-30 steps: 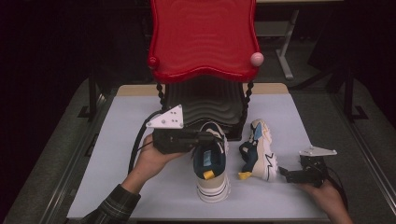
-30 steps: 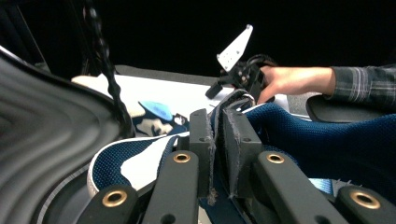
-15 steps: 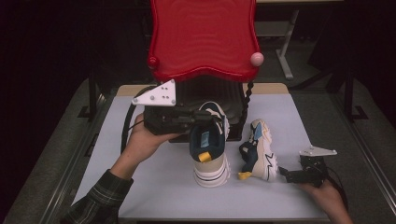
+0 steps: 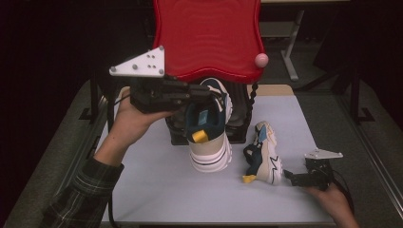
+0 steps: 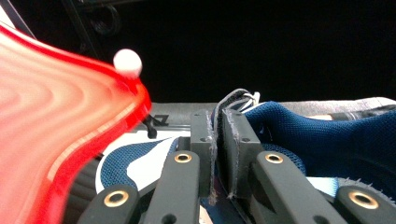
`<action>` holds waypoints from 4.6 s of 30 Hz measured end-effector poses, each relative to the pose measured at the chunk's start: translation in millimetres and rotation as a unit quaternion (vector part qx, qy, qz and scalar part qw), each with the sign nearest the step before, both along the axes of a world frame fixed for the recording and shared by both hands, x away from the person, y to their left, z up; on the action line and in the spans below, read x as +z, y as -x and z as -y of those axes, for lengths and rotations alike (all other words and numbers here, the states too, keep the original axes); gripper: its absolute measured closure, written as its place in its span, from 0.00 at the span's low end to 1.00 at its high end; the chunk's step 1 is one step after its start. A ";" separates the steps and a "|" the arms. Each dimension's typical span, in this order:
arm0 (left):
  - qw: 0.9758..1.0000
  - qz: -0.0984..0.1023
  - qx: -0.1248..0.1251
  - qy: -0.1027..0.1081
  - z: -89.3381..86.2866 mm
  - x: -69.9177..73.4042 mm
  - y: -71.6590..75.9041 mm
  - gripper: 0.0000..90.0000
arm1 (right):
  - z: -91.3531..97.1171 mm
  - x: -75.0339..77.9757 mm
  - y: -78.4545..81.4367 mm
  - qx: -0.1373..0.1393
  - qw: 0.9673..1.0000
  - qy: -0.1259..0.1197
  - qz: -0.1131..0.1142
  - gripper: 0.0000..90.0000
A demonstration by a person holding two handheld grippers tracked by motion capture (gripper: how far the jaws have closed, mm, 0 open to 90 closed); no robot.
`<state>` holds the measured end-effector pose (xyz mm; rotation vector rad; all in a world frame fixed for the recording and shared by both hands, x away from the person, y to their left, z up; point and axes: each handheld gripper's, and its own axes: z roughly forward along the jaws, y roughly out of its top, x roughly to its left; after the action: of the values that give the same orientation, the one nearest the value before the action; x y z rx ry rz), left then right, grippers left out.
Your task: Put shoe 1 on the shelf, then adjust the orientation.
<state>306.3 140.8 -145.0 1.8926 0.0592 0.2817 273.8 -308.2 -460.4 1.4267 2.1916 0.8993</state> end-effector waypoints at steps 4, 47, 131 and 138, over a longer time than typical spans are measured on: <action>1.000 0.013 0.004 0.012 -7.2 24.4 -3.9 0.92 | 0.2 0.1 0.0 0.001 1.000 0.001 -0.001 0.02; 0.982 0.143 0.108 -0.055 -15.5 102.6 -146.1 0.93 | 0.9 0.0 -0.2 0.002 1.000 -0.001 0.000 0.02; 0.987 -0.042 0.151 -0.043 -100.7 -37.1 -26.8 0.15 | 3.7 7.2 2.2 0.009 1.000 0.000 -0.002 0.27; 0.985 -0.069 0.153 -0.050 -112.4 -84.5 -5.4 0.16 | 3.4 25.3 6.1 0.028 0.999 -0.021 0.010 0.81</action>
<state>311.8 253.3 -229.5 1.9985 0.4398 0.3664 267.7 -311.6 -435.1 1.3763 2.2200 0.9811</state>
